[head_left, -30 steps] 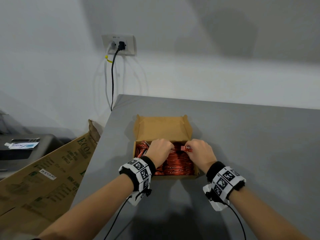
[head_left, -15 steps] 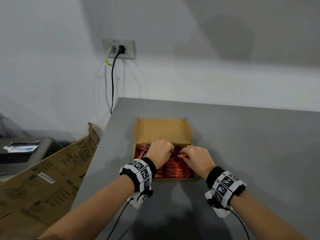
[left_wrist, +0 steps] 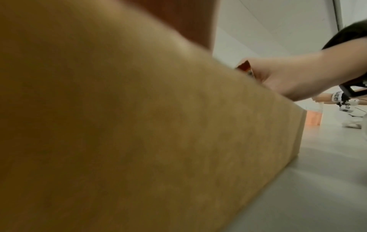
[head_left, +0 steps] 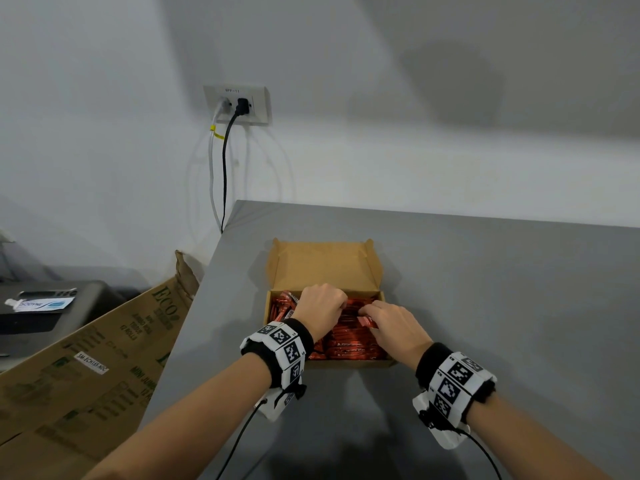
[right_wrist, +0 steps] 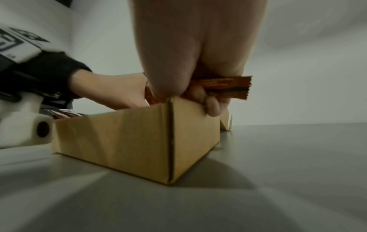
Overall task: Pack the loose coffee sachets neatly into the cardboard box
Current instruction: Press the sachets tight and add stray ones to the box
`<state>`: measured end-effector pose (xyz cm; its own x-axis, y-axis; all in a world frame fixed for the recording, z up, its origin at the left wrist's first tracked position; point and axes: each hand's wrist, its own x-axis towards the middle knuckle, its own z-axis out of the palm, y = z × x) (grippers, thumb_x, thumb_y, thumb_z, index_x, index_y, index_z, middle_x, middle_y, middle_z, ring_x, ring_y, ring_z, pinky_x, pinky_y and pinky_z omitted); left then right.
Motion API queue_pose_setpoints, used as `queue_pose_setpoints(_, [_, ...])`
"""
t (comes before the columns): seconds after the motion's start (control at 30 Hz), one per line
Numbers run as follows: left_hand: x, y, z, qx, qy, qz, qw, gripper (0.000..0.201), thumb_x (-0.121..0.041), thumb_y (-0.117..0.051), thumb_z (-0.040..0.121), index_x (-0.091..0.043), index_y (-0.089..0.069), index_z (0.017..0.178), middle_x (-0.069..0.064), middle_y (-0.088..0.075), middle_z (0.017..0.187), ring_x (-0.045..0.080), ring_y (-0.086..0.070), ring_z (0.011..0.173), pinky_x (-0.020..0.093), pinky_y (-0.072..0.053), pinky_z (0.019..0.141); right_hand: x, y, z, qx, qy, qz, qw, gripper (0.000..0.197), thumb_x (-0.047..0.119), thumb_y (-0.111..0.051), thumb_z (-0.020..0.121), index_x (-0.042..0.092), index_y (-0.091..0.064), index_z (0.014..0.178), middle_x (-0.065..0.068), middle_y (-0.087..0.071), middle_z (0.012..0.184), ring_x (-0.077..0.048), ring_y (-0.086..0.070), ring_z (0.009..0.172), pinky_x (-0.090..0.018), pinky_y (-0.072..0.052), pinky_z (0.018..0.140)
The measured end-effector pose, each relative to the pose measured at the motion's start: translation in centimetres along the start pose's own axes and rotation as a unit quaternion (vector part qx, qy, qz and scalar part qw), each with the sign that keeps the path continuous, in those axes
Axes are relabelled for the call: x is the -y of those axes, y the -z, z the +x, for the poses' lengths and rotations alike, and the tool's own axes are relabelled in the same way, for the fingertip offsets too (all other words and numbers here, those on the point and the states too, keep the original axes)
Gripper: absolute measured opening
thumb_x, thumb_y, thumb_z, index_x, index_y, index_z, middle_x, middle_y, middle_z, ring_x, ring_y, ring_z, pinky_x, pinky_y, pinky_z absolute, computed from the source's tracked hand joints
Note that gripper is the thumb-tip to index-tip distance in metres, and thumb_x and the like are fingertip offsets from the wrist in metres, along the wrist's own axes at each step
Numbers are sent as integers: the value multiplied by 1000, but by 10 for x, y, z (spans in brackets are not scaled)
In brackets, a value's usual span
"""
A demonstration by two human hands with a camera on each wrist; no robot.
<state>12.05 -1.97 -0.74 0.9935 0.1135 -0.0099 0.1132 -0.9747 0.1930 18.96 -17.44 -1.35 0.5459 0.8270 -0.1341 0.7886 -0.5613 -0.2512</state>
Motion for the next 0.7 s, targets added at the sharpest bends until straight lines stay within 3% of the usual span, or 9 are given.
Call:
queue_pose_setpoints(0.17, [-2,0,-1,1,-14,27,1000,24,-9,-41,94,-11,-66,95,8,-63,100,28,-58,93,33,-40,68,0,4,1,18,14,7,1000,28,20,-44,97,15,-62,118,-3,-57,117,-25,-58,104,-37,-45,90])
queue_pose_setpoints(0.3, [-1,1,-3,4,-36,19,999,25,-7,-41,94,-10,-66,99,7,-60,106,26,-56,98,32,-39,73,2,8,1,-29,-23,71,997,25,19,-48,95,7,-69,98,-8,-59,108,-28,-59,96,-39,-46,86])
queue_pose_setpoints(0.5, [6,-1,-3,15,-39,-12,999,25,-8,-45,94,-12,-68,104,5,-63,109,25,-57,100,32,-41,77,5,18,14,-37,-74,-16,996,17,19,-53,93,6,-64,94,-9,-59,102,-30,-60,95,-38,-47,79])
queue_pose_setpoints(0.7, [12,-2,-6,25,-29,-74,997,26,-3,-47,93,-7,-67,110,10,-63,112,26,-57,104,34,-44,88,5,20,18,-50,-102,-18,993,17,18,-52,93,6,-63,88,-10,-61,98,-32,-61,92,-37,-45,74])
